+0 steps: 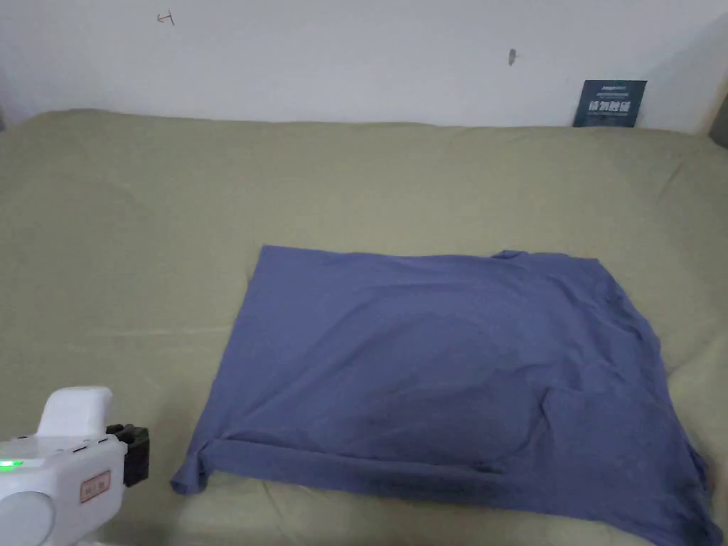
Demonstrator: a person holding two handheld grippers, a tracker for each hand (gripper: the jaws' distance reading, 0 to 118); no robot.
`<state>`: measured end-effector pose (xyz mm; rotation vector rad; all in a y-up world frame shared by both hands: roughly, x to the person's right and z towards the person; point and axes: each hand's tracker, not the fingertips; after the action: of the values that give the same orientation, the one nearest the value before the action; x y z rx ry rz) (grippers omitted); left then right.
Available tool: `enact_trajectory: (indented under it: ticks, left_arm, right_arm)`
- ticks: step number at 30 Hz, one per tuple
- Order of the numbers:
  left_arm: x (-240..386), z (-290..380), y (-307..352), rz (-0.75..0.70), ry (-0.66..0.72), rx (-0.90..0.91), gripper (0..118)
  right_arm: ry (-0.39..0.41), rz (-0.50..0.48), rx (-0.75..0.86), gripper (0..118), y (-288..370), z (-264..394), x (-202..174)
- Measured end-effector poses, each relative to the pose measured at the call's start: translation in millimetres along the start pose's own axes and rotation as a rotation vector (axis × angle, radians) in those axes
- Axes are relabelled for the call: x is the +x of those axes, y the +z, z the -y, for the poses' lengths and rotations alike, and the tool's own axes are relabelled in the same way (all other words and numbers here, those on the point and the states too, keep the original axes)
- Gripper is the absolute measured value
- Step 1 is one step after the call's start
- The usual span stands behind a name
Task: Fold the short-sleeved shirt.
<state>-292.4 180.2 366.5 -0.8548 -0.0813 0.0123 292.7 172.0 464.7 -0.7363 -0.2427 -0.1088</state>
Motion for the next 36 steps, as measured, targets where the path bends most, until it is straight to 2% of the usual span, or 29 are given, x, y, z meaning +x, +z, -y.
enact_trajectory:
  ticks: [6,7,8,9,10,11,12,16,17,18,19,21,24,25,26,28,29,30,31,32,34,35,36]
  left_arm:
    - [0.5,6.1,-11.8,0.056,-0.030,-0.053,1]
    - [1.1,7.5,-14.8,0.077,-0.013,-0.058,3]
    - [2.5,8.0,-17.3,0.089,-0.003,-0.063,9]
    - [3.8,8.1,-22.1,0.099,-0.003,-0.074,43]
    - [5.7,8.9,-29.4,0.101,-0.003,-0.113,82]
    - [8.0,10.3,-35.9,0.081,-0.004,-0.123,109]
    - [10.6,10.7,-39.7,0.072,-0.009,-0.115,111]
    - [15.2,7.8,-61.0,0.042,-0.021,-0.159,109]
    - [16.7,6.9,-64.7,0.040,-0.030,-0.168,106]
    - [18.4,6.2,-67.6,0.031,-0.044,-0.180,92]
    - [18.8,5.2,-69.7,0.040,-0.060,-0.190,74]
    - [19.0,3.7,-73.4,0.037,-0.068,-0.199,24]
    - [20.8,4.6,-72.1,0.066,-0.047,-0.217,7]
    - [22.4,4.6,-71.1,0.075,-0.046,-0.218,7]
    - [24.1,5.4,-70.5,0.068,-0.051,-0.216,7]
    - [25.3,6.3,-68.3,0.058,-0.066,-0.211,7]
    - [24.8,6.5,-67.1,0.059,-0.066,-0.208,7]
    - [25.0,5.9,-67.5,0.062,-0.065,-0.210,7]
    - [24.8,5.9,-67.2,0.062,-0.060,-0.210,7]
    - [24.2,6.1,-66.6,0.063,-0.056,-0.210,7]
    - [23.9,5.8,-67.6,0.065,-0.051,-0.209,7]
    - [23.7,6.0,-68.4,0.065,-0.050,-0.210,7]
    - [23.4,6.4,-69.2,0.063,-0.050,-0.212,7]
  right_arm:
    - [0.028,0.030,-0.013,0,-7.9,14.5,7.1]
    - [0.021,0.024,-0.020,0,-8.8,15.3,8.3]
    - [0.021,0.024,-0.024,0,-9.5,16.1,8.5]
    - [0.008,0.011,-0.038,0,-9.5,17.0,7.3]
    - [0.010,0.010,-0.042,0,-10.1,17.8,7.2]
    - [0.013,0.009,-0.046,0,-10.9,18.2,7.2]
    - [0.017,0.006,-0.050,0,-11.5,18.5,7.0]
    - [0.025,-0.002,-0.057,0,-13.8,19.7,5.7]
    - [0.028,-0.003,-0.058,0,-14.2,20.1,5.1]
    - [0.032,-0.002,-0.060,0,-14.8,20.0,4.8]
    - [0.037,-0.004,-0.064,0,-15.5,19.8,4.7]
    - [0.041,-0.005,-0.068,0,-15.7,19.4,4.0]
    - [0.048,-0.020,-0.071,0,-15.3,18.9,3.5]
    - [0.052,-0.024,-0.073,1,-15.3,18.8,3.2]
    - [0.057,-0.034,-0.074,8,-15.1,18.9,3.0]
    - [0.071,-0.056,-0.107,95,-17.1,17.8,1.9]
    - [0.073,-0.077,-0.152,118,-22.9,18.1,1.1]
    - [0.076,-0.082,-0.150,110,-25.9,19.7,0.3]
    - [0.076,-0.064,-0.079,102,-26.8,16.7,0.4]
    - [0.097,-0.073,-0.150,95,-30.2,13.0,-1.2]
    - [0.119,-0.055,-0.178,91,-35.7,14.0,-2.3]
    - [0.129,-0.053,-0.202,79,-39.5,13.1,-0.8]
    - [0.142,-0.040,-0.218,55,-43.7,11.8,0.8]
